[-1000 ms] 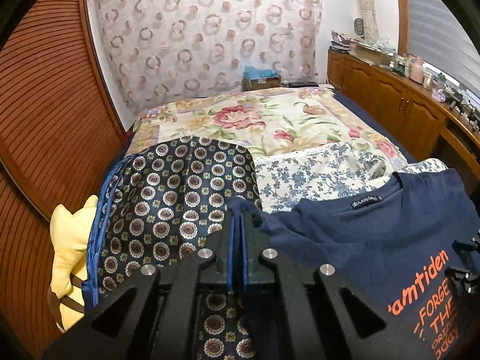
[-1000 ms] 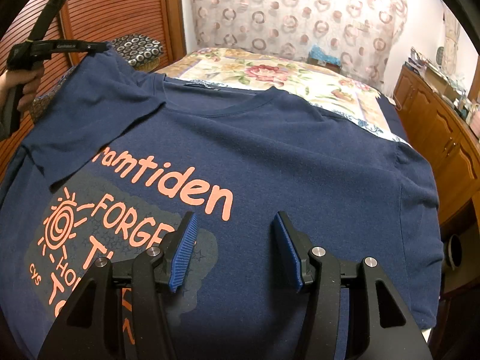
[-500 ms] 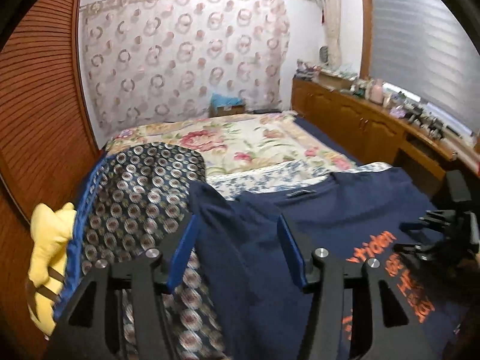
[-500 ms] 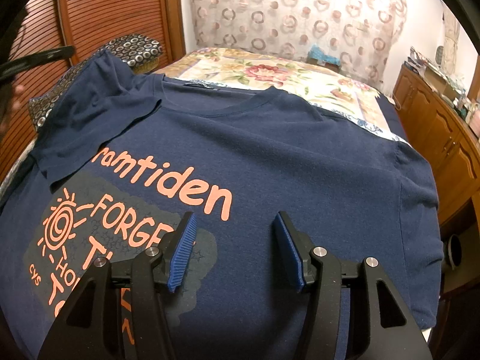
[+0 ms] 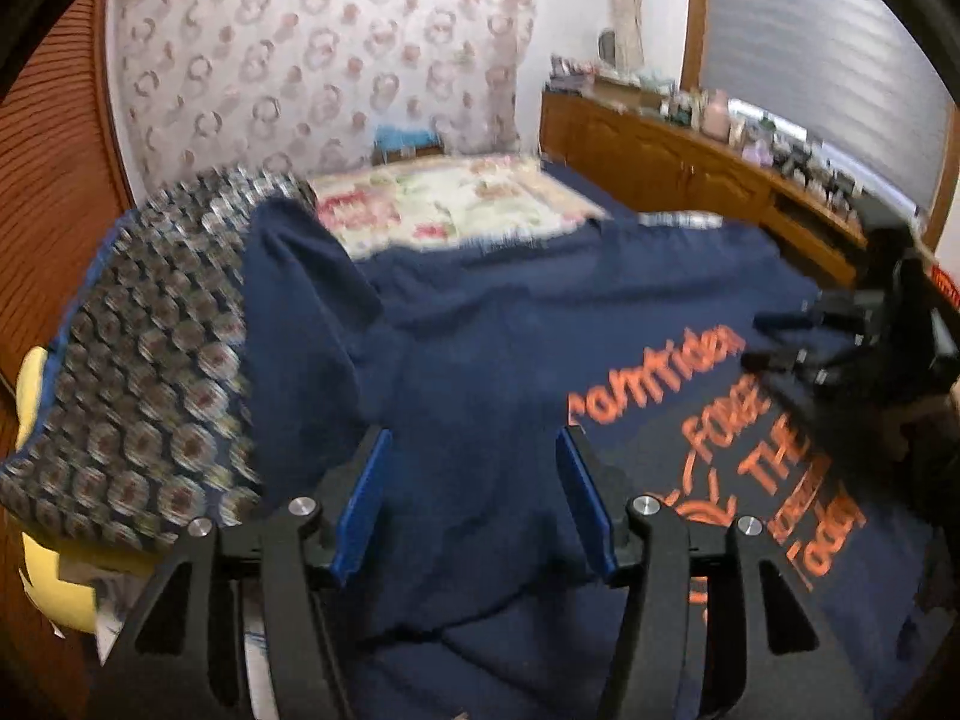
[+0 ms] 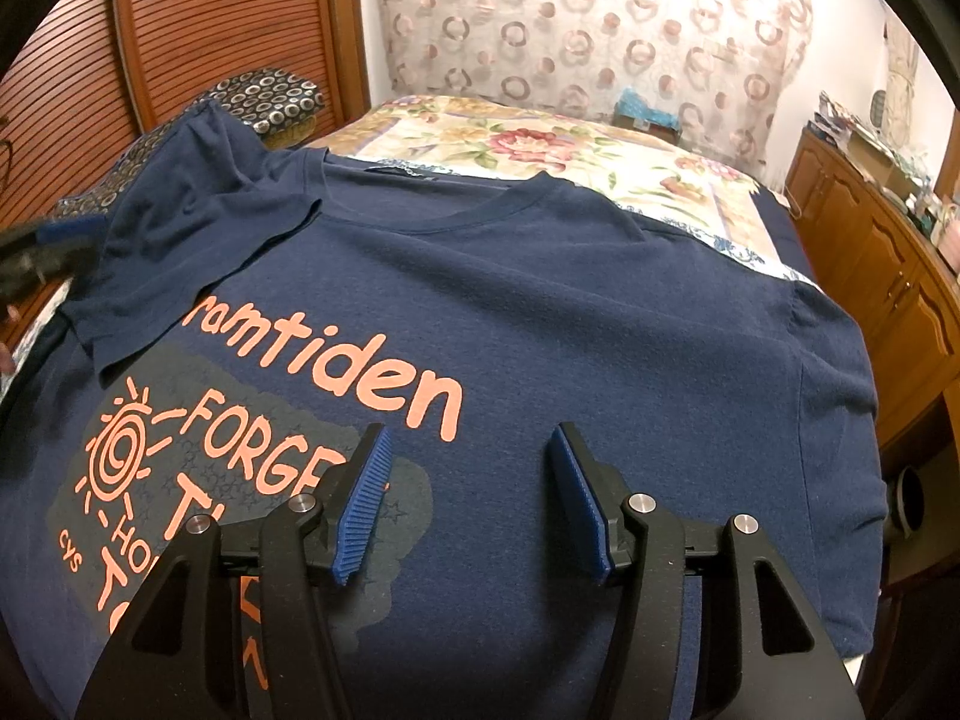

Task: Fold small clothes

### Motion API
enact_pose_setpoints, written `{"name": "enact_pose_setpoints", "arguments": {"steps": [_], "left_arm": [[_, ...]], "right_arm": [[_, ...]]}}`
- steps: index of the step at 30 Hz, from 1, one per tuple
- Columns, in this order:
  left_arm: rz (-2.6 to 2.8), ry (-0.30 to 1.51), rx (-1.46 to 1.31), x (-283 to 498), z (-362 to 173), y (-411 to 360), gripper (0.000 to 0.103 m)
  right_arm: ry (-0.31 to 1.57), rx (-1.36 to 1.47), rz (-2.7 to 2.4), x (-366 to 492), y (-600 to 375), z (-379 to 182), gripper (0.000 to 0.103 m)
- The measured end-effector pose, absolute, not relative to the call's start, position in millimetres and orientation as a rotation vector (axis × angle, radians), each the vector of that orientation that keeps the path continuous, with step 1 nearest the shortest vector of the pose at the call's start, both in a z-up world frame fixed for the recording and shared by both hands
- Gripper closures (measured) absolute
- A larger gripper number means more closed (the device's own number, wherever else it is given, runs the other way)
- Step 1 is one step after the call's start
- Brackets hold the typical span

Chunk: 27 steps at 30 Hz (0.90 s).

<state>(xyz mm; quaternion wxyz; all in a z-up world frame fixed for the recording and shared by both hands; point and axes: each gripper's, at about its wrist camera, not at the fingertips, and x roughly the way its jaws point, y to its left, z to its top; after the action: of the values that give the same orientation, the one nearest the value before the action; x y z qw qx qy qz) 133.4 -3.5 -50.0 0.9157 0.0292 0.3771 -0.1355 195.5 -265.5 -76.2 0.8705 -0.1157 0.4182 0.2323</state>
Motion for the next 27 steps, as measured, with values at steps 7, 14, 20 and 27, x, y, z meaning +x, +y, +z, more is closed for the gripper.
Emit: {"name": "enact_pose_setpoints", "arguments": {"steps": [7, 14, 20, 27], "left_arm": [[-0.280, 0.849, 0.069, 137.6, -67.8, -11.1, 0.047], [-0.321, 0.889, 0.104, 139.9, -71.0, -23.9, 0.028], [-0.338, 0.900, 0.135, 139.6, -72.4, -27.6, 0.018], [-0.331, 0.900, 0.142, 140.3, -73.1, -30.6, 0.017]], "right_arm": [[0.874, -0.242, 0.486, 195.0, -265.6, -76.1, 0.046], [0.877, -0.236, 0.489, 196.0, -266.2, -76.3, 0.046], [0.851, -0.191, 0.464, 188.2, -293.1, -63.4, 0.046], [0.814, -0.152, 0.315, 187.5, -384.3, -34.4, 0.046]]}}
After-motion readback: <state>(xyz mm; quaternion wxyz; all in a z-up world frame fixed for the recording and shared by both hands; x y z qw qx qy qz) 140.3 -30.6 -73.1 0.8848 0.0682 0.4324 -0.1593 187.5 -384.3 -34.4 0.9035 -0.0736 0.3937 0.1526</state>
